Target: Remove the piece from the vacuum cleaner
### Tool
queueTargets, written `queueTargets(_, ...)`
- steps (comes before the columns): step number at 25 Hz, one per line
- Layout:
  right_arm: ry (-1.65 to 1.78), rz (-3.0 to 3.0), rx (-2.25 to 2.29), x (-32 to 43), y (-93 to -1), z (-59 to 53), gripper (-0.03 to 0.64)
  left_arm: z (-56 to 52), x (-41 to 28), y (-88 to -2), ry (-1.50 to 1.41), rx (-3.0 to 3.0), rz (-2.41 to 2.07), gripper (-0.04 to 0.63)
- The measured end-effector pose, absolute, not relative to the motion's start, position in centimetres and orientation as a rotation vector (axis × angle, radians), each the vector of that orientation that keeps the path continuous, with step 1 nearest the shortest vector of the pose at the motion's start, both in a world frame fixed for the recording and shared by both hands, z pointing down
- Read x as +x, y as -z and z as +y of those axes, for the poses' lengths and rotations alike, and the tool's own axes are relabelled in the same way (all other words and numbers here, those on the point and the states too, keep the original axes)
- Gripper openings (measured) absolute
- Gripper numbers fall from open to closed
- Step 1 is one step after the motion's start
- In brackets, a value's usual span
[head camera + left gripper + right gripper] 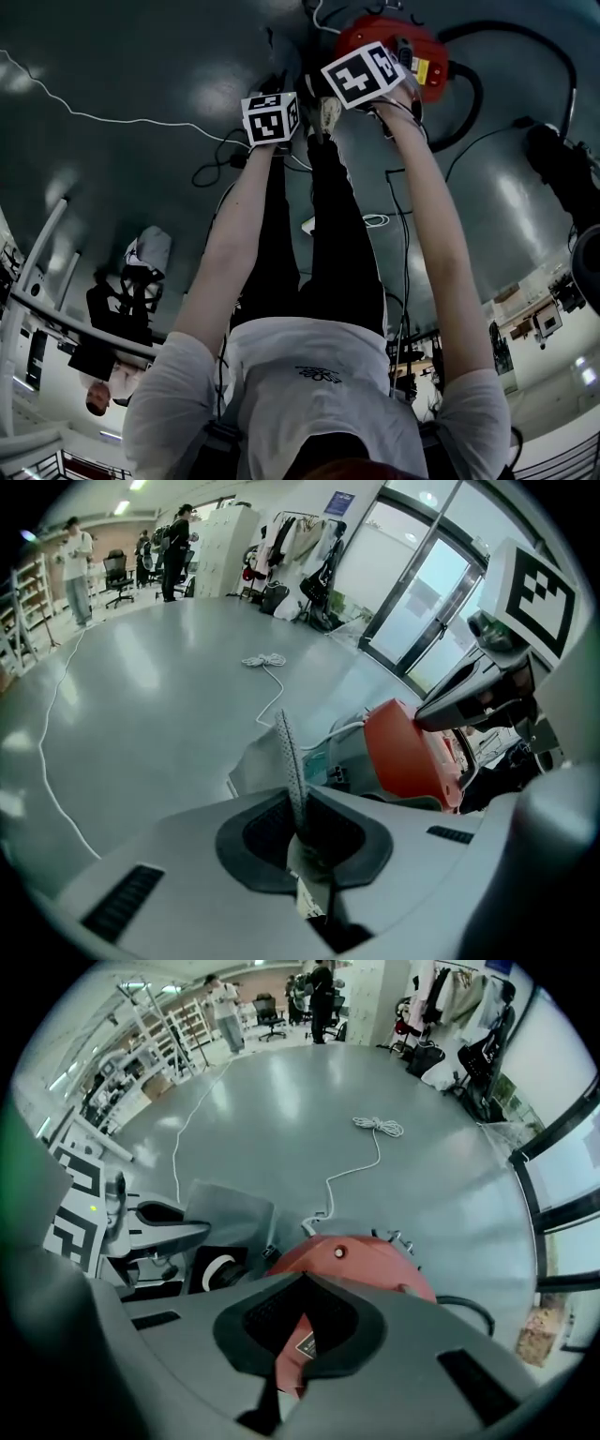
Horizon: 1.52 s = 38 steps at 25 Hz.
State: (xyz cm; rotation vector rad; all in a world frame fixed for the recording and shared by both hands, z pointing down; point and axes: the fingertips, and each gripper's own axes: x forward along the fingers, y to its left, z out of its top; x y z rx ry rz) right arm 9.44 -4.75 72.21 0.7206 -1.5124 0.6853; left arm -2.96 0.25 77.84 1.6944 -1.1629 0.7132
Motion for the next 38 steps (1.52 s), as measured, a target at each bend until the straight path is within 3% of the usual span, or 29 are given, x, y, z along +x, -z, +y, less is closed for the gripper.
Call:
queueTargets(18, -0.536, -1.374, 0.695, 9.4, -72.4, -4.8, 0.003, 1.5, -4.8, -76.9, -0.603, 1.647, -1.202, 0.018)
queueTargets(38, -0.671, -1.398, 0.701, 9.5, -72.5, -4.9, 0.005, 2.2, -6.3, -77.2, -0.619, 1.723, -1.119, 0.018)
